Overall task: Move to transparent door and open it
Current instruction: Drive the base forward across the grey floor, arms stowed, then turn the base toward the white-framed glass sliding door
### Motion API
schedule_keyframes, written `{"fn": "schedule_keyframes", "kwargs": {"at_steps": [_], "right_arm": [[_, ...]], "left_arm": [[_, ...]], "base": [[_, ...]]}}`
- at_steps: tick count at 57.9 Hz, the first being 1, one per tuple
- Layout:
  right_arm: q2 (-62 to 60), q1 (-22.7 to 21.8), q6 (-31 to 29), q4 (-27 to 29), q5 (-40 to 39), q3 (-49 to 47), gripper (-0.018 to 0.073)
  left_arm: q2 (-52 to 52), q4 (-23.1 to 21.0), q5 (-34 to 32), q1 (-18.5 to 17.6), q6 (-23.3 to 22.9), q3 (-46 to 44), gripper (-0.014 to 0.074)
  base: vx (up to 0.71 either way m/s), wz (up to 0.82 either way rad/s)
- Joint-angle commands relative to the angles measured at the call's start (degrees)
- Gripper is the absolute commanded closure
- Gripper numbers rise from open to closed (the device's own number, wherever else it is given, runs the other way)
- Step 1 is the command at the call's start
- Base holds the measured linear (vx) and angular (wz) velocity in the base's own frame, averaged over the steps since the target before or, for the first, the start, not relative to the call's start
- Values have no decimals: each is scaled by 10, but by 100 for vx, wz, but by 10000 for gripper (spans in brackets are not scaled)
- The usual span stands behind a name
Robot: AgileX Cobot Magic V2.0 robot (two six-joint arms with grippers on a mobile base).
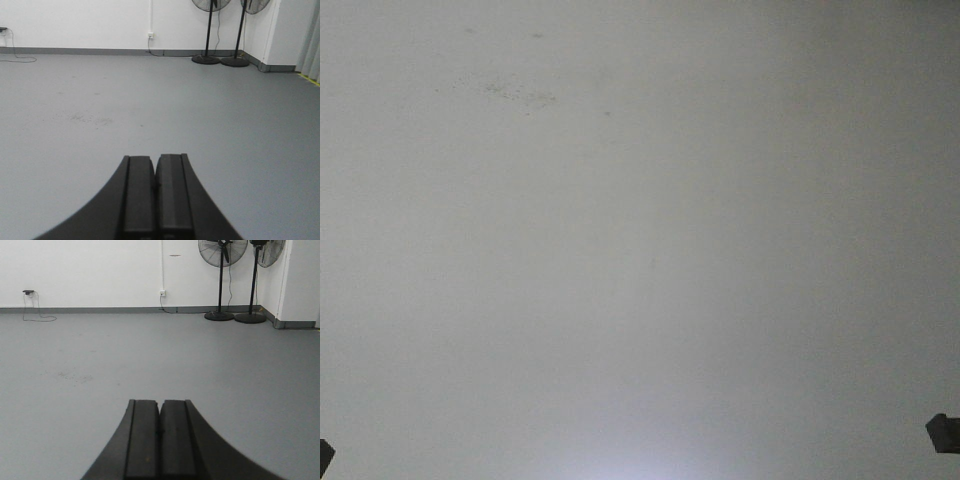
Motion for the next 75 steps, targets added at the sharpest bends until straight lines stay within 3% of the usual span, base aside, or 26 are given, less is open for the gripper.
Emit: {"fn": "schedule_keyframes", "kwargs": {"at_steps": [1, 75], "right_arm": [[-9, -2, 0, 0, -48, 2, 565], [-9, -2, 0, 0, -48, 2, 565]], "left_arm": [[-9, -2, -49, -2, -4, 7, 594], [-9, -2, -49, -2, -4, 7, 594]], "base": [[39, 14], [46, 15]]}}
